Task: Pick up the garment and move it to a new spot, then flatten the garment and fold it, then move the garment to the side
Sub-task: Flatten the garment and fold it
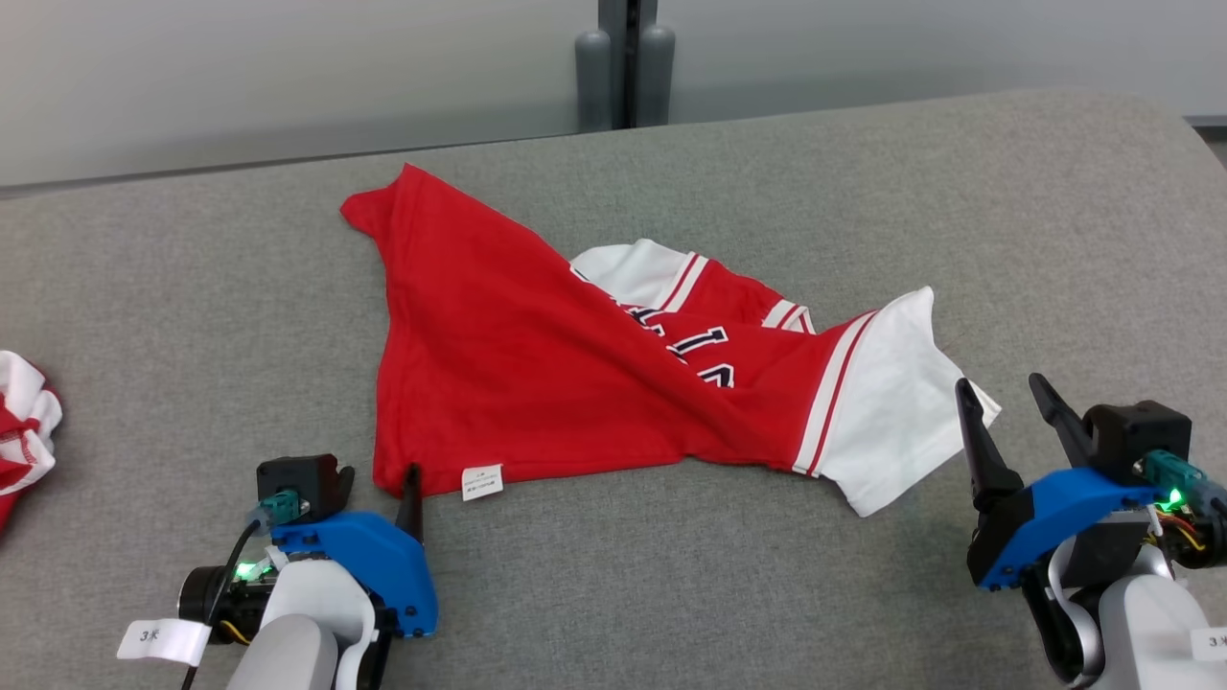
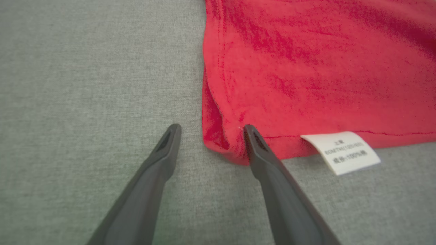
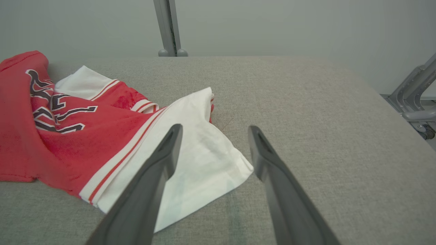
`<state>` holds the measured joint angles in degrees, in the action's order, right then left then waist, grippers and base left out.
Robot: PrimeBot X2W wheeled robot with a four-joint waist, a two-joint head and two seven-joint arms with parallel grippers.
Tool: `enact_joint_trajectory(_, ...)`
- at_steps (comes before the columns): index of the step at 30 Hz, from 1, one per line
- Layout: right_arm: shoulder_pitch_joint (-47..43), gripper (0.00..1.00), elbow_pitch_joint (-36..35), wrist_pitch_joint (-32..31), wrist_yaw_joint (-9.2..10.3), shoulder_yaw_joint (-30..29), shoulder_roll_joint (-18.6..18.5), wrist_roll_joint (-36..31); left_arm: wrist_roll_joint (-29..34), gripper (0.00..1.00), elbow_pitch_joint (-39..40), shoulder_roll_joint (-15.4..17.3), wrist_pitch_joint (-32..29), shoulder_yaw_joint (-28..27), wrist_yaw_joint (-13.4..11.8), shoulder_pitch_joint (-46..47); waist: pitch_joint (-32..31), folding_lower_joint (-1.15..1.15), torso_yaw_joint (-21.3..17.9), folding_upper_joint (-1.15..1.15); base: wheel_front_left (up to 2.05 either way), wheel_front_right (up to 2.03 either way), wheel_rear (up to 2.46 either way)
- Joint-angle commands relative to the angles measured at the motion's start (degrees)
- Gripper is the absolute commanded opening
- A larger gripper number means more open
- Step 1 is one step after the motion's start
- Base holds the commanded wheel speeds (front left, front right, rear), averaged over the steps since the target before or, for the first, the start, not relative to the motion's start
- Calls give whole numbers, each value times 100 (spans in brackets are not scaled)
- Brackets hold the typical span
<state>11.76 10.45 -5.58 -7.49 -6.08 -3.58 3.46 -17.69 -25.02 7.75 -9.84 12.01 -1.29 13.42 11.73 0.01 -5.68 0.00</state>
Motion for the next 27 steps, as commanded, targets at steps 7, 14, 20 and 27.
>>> enact_joint_trajectory(7,410,100,613,-87,-1,-261,9,-44,-108,0,-135,-13,-104,2,-12,158,267,-1,-78,0,0,0,0)
enact_joint_trajectory(14,872,100,1367,-192,-1,-593,-10,-139,-190,0,-37,21,63,-9,31,109,440,-1,-56,0,0,0,0)
enact_joint_trajectory(20,1335,100,2287,-269,-1,-644,-122,-243,-202,0,70,83,15,23,38,81,583,-1,-6,0,0,0,0)
enact_joint_trajectory(27,1430,0,2734,41,-6,-294,-55,171,-306,0,209,42,159,-1,36,5,507,-1,-61,0,0,0,0)
